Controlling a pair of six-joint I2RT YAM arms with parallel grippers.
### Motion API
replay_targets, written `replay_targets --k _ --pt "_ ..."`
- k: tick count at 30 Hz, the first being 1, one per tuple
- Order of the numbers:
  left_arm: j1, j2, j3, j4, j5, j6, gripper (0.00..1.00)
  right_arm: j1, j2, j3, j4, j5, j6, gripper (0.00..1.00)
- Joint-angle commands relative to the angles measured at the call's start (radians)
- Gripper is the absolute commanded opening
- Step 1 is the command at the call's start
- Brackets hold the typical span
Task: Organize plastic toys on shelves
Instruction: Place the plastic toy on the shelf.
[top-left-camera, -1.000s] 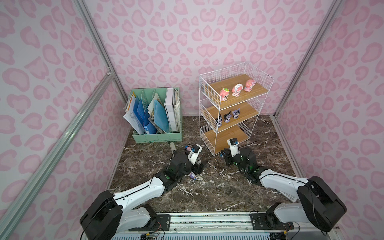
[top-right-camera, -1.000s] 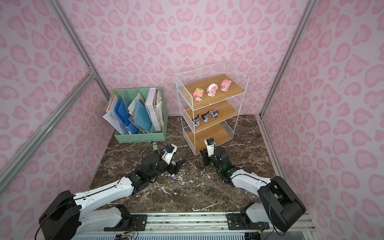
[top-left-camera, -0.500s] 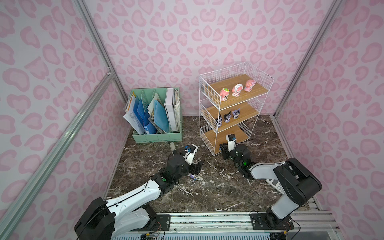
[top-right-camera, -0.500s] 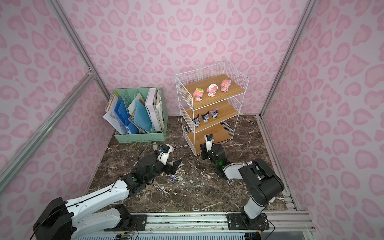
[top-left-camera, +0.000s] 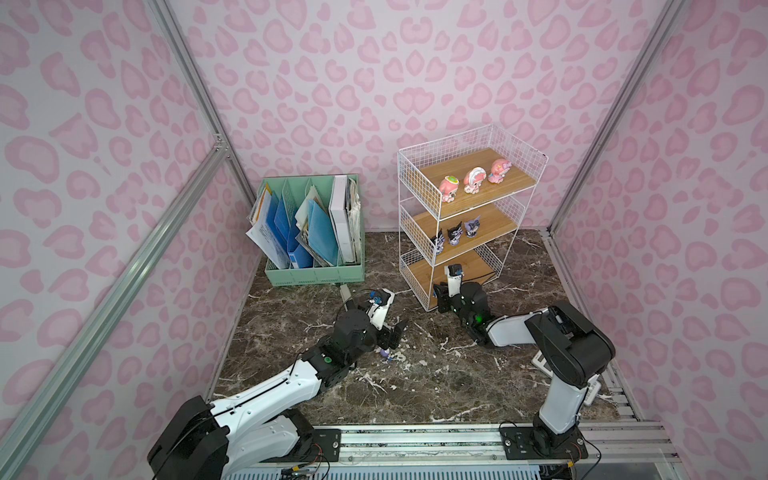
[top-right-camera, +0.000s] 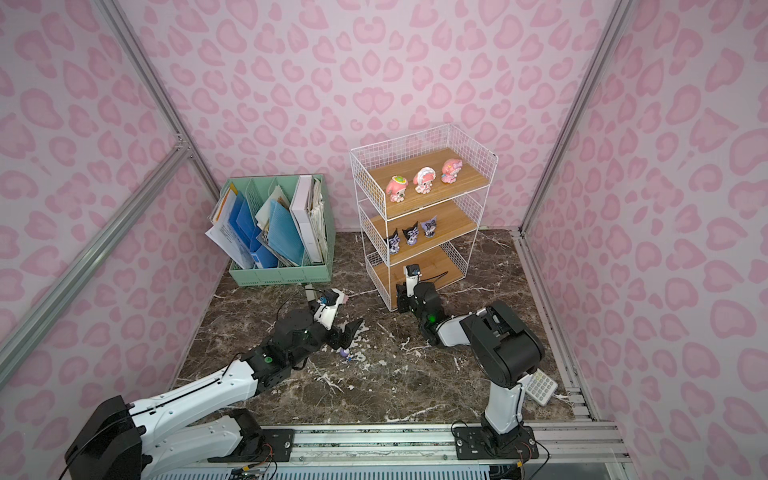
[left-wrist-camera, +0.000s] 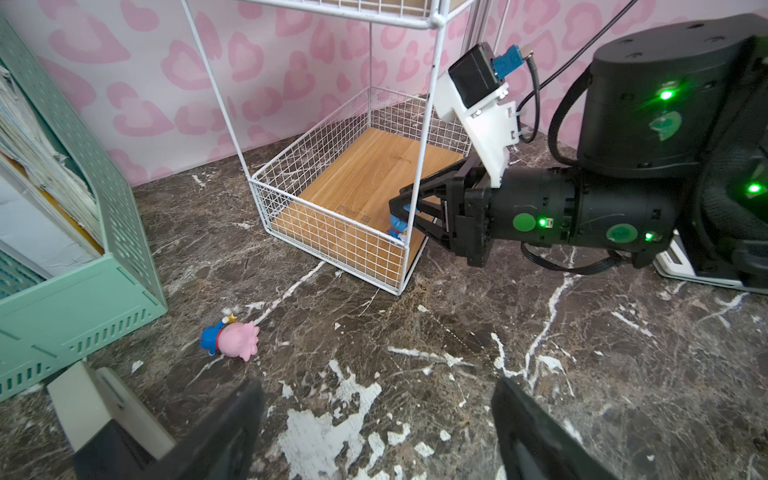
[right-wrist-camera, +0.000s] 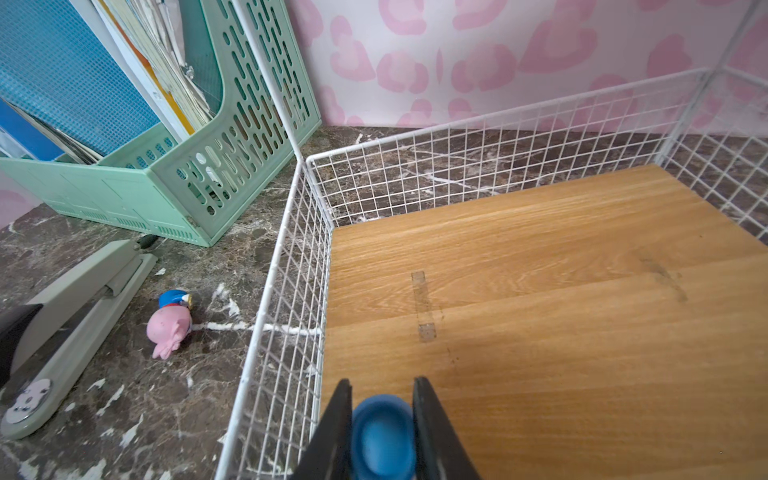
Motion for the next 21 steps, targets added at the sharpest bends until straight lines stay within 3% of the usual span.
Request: replay_targets --k 1,21 --pt "0.001 -0.003 0.006 -0.006 -0.009 0.010 0.88 0.014 0.019 0.022 0.010 0.033 -0.013 0.27" --pt "0.001 -0.005 0.002 -0.008 -0.006 0.010 0.88 0.060 0.092 0.078 0.003 0.128 -0.058 0.30"
